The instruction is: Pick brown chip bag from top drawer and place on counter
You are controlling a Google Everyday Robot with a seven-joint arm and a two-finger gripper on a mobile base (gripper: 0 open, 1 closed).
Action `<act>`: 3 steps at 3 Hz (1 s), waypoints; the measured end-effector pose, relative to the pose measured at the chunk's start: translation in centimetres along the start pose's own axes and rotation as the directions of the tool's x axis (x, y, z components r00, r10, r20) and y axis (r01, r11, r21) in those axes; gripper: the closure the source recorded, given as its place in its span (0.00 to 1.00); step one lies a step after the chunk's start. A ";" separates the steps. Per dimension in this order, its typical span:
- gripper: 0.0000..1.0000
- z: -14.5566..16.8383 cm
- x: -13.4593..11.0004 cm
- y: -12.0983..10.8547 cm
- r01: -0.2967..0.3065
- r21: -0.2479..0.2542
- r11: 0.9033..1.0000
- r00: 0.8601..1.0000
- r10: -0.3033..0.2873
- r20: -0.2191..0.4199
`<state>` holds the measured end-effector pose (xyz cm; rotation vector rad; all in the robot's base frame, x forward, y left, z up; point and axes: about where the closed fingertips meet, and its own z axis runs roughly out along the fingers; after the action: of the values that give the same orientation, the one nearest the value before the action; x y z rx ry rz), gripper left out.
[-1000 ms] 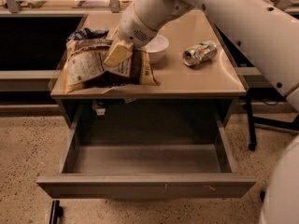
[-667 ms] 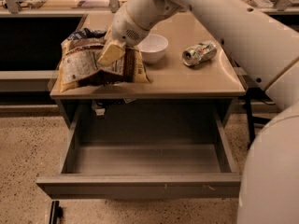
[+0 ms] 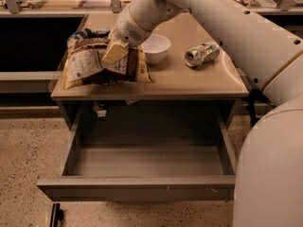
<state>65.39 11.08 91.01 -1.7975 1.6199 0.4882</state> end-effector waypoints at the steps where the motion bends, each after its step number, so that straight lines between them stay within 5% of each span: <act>1: 0.58 0.0 0.0 0.0 0.000 0.000 1.000 1.000 0.000 0.000; 3: 0.11 0.0 0.0 0.0 0.000 0.000 1.000 1.000 0.000 0.000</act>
Offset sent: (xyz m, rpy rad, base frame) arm 0.0000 0.0000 0.0000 0.0000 0.0000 0.0000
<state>65.39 11.09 91.00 -1.7977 1.6199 0.4884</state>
